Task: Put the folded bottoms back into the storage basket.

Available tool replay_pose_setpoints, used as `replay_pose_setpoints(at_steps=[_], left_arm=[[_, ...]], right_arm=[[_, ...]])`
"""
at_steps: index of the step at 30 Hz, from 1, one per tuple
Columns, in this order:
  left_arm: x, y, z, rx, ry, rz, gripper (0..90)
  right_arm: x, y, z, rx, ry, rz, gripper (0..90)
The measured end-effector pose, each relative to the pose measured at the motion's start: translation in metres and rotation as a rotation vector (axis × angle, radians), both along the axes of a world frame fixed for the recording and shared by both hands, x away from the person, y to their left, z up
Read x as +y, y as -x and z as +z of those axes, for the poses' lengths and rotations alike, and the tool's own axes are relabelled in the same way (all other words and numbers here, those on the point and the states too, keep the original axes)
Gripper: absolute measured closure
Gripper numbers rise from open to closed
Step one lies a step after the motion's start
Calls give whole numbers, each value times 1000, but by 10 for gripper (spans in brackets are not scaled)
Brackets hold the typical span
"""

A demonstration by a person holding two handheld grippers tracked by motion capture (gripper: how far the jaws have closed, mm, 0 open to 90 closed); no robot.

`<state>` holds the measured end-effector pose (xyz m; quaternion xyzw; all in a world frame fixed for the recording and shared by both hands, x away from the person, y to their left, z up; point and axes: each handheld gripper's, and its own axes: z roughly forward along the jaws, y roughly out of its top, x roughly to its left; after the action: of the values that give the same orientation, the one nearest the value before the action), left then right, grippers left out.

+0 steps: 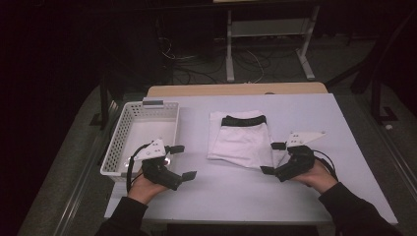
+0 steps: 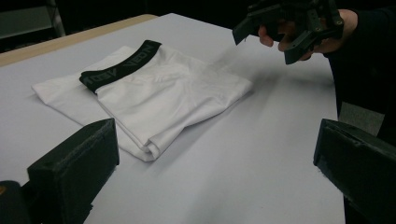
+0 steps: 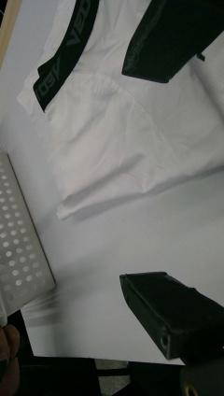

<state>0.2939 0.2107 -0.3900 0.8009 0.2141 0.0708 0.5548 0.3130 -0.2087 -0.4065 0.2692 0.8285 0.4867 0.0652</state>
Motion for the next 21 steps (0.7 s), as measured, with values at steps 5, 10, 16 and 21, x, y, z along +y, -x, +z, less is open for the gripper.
replay_pose_setpoints(at_steps=[5, 10, 16, 21], left_arm=[[0, 0, 0, 0, 0, 0, 0], [0, 0, 0, 0, 0, -1, 0], [0, 0, 0, -1, -2, 0, 0], [0, 0, 0, -1, -3, 0, 0]], right_arm=[[2, -4, 0, 4, 17, -7, 48], [4, -8, 0, 17, 19, -5, 63], [6, -11, 0, 27, 32, -1, 88], [8, -14, -1, 32, 37, -3, 127]])
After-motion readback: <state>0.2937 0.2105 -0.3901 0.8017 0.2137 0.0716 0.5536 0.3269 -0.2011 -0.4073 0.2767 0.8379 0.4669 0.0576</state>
